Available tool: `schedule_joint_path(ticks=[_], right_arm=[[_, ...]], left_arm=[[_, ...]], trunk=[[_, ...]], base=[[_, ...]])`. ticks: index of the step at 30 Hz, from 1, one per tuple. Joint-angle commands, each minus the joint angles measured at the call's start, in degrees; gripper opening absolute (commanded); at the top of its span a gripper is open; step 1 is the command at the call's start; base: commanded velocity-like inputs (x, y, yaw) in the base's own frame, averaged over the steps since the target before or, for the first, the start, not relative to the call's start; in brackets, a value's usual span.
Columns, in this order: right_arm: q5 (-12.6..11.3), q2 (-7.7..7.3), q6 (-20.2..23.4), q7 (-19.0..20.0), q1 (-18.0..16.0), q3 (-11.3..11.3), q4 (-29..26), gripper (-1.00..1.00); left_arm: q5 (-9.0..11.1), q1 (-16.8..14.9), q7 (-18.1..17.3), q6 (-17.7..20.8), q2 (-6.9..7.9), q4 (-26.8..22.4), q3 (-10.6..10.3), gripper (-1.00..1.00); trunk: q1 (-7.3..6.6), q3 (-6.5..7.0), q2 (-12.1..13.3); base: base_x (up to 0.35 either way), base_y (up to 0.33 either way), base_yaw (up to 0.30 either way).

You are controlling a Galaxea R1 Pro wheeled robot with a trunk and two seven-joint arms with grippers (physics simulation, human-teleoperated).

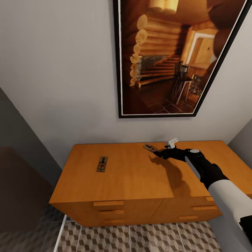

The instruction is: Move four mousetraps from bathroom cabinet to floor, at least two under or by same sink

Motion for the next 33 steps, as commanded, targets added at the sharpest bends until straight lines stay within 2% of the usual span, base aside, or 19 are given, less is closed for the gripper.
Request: schedule_joint_path(ticks=[1,33], right_arm=[[-0.60,-0.07,0.47,-0.09,-0.05,0.14,-0.06,1.00],[-0.60,-0.07,0.47,-0.09,-0.05,-0.57,-0.05,1.00]], left_arm=[[0.47,-0.07,0.00,-0.35,-0.04,0.19,-0.48,1.00],[0.47,-0.07,0.00,-0.35,-0.04,0.19,-0.48,1.00]], trunk=[[0.03,-0.11,-0.11],[0.03,-0.40,-0.11]], base=[[0.000,0.000,0.000],[0.000,0.000,0.000]])
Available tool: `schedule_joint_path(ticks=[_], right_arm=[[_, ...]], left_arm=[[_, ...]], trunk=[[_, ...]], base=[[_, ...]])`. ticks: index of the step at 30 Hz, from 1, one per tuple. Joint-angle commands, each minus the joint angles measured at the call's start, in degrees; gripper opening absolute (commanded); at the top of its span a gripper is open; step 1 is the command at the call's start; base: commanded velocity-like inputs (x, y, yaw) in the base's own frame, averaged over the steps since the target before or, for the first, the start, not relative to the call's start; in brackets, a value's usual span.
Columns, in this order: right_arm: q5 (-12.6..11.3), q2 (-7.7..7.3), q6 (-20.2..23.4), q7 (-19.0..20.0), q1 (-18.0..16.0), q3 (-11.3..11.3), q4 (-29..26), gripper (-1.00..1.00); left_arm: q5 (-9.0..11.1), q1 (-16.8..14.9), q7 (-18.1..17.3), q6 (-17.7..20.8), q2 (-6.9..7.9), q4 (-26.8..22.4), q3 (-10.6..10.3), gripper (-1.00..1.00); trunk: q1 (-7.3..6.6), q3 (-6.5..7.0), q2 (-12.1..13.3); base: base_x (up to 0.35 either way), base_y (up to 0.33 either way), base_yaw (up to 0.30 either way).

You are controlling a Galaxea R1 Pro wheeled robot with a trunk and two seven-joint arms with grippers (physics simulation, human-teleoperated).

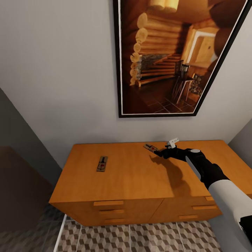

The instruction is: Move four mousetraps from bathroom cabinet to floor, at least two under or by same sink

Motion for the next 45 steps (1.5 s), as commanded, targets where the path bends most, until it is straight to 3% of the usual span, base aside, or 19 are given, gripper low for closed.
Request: schedule_joint_path(ticks=[1,45], right_arm=[[-0.60,-0.07,0.47,-0.09,-0.05,0.22,-0.07,1.00],[-0.59,-0.07,0.47,-0.09,-0.05,0.20,-0.07,1.00]], left_arm=[[0.47,-0.07,0.00,-0.35,-0.04,0.19,-0.48,1.00],[0.47,-0.07,0.00,-0.35,-0.13,0.19,-0.48,1.00]], trunk=[[0.03,-0.10,-0.11],[0.03,-0.42,-0.11]], base=[[0.000,0.000,0.000],[0.010,0.000,0.000]])
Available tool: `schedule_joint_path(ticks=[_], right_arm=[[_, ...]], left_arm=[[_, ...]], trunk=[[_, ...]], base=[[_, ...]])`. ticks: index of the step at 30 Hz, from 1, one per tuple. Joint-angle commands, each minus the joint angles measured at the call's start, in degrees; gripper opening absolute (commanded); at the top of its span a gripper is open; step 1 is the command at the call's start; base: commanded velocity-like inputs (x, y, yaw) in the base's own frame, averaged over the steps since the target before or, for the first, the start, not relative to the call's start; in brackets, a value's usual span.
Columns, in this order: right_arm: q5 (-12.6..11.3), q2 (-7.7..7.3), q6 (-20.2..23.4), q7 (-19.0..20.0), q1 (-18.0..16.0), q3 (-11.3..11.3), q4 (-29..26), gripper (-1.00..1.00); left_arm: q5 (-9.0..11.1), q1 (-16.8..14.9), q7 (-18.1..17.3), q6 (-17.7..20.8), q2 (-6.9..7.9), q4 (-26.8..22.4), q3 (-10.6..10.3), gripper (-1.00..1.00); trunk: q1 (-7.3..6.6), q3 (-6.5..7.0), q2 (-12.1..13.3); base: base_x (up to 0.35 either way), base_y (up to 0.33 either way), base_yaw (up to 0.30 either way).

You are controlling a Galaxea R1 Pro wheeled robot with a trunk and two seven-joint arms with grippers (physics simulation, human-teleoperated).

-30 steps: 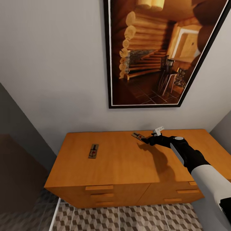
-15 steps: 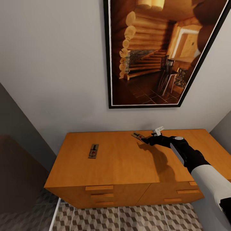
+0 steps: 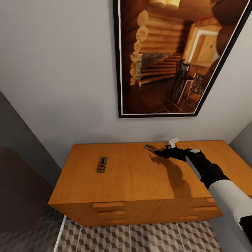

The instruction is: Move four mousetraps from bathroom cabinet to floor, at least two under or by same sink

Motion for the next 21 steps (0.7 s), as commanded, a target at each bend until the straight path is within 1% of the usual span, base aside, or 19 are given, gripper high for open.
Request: schedule_joint_path(ticks=[1,21], right_arm=[[-0.61,-0.07,0.47,-0.09,-0.05,0.20,-0.07,1.00],[-0.61,-0.07,0.47,-0.09,-0.05,0.28,-0.07,1.00]], left_arm=[[0.47,-0.07,0.00,-0.35,-0.04,0.19,-0.48,1.00],[0.47,-0.07,0.00,-0.35,-0.03,0.19,-0.48,1.00]], trunk=[[0.03,-0.16,-0.11],[0.03,-1.51,-0.11]], base=[[0.000,0.000,0.000],[0.000,0.000,0.000]])
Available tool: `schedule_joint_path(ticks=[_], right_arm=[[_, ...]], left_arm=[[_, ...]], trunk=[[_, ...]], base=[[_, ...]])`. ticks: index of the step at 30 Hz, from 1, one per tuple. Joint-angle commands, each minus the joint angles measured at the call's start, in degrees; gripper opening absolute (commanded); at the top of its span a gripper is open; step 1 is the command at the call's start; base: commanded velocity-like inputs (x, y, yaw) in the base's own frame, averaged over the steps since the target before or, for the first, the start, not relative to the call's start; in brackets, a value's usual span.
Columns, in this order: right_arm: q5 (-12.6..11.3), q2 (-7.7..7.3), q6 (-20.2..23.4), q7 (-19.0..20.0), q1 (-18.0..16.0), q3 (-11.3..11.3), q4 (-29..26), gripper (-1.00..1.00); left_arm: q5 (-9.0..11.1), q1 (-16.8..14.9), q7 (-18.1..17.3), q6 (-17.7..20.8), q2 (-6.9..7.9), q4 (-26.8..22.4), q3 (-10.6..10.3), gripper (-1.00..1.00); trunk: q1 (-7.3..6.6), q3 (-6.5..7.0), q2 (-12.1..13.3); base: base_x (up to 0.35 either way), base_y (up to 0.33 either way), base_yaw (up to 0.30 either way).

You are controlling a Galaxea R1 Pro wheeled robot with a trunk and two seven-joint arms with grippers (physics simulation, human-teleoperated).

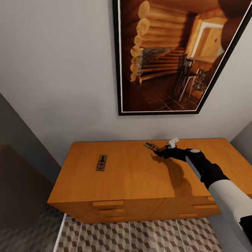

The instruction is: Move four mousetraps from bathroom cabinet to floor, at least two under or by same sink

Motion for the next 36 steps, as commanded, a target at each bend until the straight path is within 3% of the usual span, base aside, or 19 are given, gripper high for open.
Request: schedule_joint_path(ticks=[1,14,36], right_arm=[[-0.60,-0.07,0.47,-0.09,-0.05,0.20,-0.08,1.00],[-0.59,-0.05,0.47,-0.09,-0.05,0.20,-0.04,1.00],[-0.60,0.00,0.47,-0.09,-0.05,0.20,-0.07,1.00]], left_arm=[[0.47,-0.06,0.00,-0.35,-0.05,0.19,-0.48,1.00],[0.47,-0.06,0.00,-0.35,-0.06,0.19,-0.48,1.00],[0.47,-0.06,0.00,-0.35,-0.06,0.19,-0.48,1.00]], trunk=[[0.03,-0.17,-0.11],[0.03,-0.98,-0.11],[0.03,-1.07,-0.11]], base=[[0.000,0.000,0.000],[0.000,0.000,0.000],[0.000,0.044,0.000]])
